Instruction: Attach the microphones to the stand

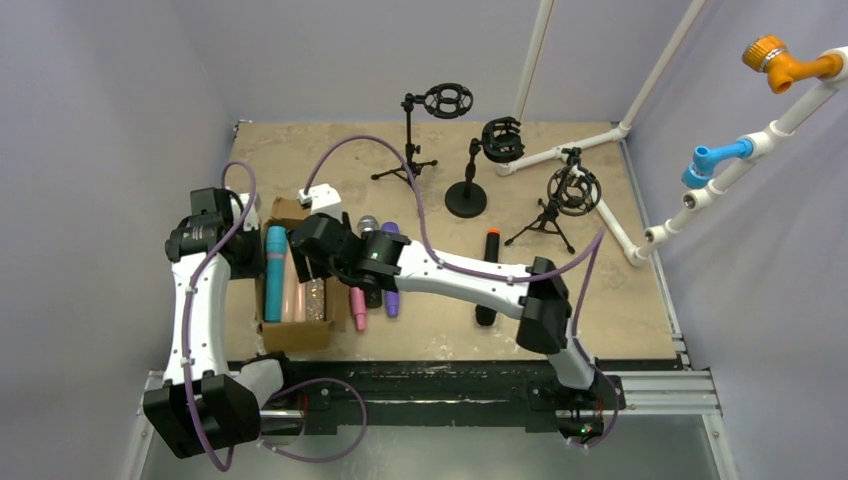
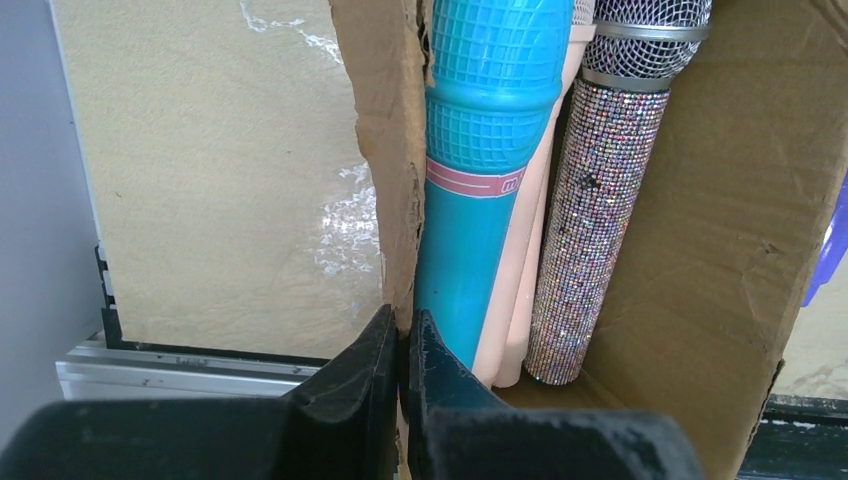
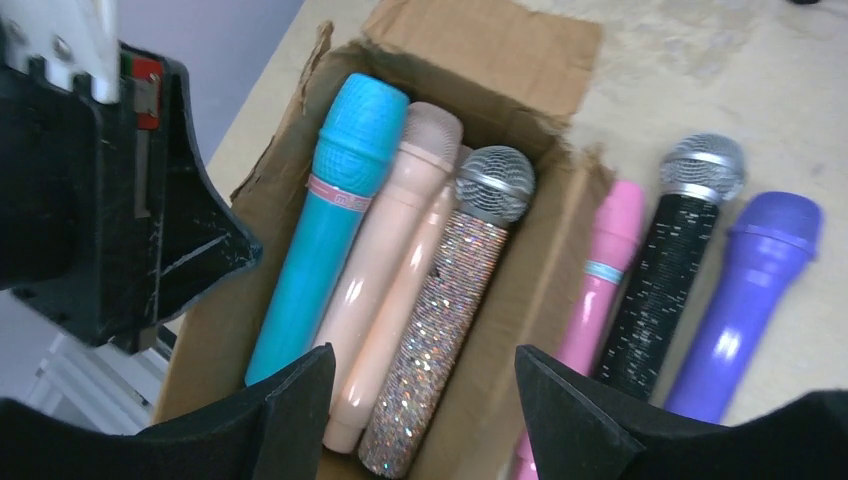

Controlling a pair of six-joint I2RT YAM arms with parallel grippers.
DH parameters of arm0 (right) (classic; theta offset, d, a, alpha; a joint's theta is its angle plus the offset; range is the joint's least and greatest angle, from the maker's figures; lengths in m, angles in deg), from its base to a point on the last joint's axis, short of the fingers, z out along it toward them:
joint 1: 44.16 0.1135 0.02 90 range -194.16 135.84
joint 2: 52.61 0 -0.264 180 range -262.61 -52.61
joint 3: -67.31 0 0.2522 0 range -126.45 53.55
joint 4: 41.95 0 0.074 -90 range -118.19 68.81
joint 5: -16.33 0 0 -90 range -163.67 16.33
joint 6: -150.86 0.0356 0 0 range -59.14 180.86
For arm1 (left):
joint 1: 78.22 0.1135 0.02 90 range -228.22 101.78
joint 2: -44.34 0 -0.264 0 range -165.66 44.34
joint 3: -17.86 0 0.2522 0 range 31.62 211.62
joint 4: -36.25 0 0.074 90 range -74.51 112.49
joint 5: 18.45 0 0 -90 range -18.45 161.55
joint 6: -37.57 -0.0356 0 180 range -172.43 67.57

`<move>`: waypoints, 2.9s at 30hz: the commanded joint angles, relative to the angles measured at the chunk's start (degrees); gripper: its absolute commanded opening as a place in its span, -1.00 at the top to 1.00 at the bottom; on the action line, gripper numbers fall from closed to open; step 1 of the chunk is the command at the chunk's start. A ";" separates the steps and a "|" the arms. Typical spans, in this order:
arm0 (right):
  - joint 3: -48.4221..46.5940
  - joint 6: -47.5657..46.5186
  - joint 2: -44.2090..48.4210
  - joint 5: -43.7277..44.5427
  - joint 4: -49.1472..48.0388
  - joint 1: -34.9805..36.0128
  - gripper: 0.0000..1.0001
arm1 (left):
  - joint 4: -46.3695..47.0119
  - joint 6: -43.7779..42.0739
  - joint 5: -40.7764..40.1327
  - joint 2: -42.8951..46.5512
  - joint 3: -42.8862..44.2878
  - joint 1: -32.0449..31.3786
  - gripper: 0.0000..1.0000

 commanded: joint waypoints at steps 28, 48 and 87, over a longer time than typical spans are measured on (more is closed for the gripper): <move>-13.97 -1.37 -16.45 -13.69 -2.89 -1.14 -0.36 | -3.65 2.54 7.10 4.05 3.56 0.03 1.00; -10.32 5.35 -19.03 -14.89 -7.70 -2.73 -0.45 | -3.86 4.73 9.75 5.38 3.29 0.04 1.00; 37.88 4.40 18.99 -11.86 -18.81 -11.95 0.65 | 0.94 0.28 0.05 3.31 2.50 -0.01 1.00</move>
